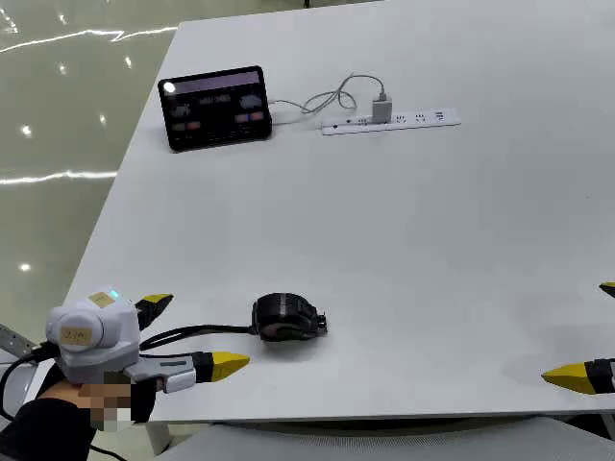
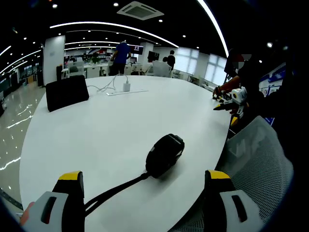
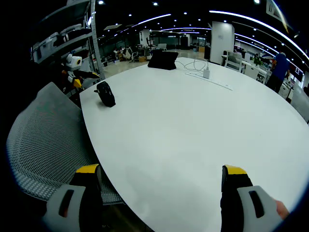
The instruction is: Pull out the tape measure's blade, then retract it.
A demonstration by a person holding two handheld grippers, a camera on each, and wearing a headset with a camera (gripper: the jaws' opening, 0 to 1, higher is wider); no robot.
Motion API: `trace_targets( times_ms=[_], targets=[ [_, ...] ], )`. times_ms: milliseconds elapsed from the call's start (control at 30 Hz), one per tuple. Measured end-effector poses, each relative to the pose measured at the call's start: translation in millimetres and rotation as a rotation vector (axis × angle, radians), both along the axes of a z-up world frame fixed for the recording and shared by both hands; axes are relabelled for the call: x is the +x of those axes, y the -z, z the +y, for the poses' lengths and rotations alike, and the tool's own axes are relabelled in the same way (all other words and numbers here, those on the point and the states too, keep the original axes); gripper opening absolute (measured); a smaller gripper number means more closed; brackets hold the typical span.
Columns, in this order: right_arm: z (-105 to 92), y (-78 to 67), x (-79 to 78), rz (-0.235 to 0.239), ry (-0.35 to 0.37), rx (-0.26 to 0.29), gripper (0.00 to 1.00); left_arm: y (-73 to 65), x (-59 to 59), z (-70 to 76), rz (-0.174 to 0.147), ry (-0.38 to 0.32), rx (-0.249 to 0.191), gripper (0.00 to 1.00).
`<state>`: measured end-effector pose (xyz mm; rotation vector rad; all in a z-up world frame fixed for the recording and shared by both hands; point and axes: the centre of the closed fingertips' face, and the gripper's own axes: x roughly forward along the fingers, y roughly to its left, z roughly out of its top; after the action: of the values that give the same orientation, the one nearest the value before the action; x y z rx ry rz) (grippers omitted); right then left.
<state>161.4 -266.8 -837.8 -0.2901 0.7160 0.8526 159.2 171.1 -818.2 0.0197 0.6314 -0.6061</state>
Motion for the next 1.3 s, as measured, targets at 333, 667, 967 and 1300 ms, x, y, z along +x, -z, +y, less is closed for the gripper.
trace_targets(
  times_ms=[333,667,967,1300],
  targets=[
    [0.4,0.0,1.3,0.004,0.003,0.001,0.98,3.2,3.2,9.5,0.000,0.014,0.015,1.00],
    [-0.3,-6.5,5.9,-0.024,0.005,0.008,1.00,2.9,7.1,-0.5,-0.016,0.074,0.017,1.00],
    [-5.8,-8.7,9.8,-0.058,0.006,0.007,1.00,1.3,7.9,-2.1,-0.023,0.092,0.047,1.00],
    [-7.6,-7.5,9.4,-0.062,-0.004,-0.007,1.00,1.3,17.7,-4.1,-0.023,0.121,0.074,1.00]
  ],
)
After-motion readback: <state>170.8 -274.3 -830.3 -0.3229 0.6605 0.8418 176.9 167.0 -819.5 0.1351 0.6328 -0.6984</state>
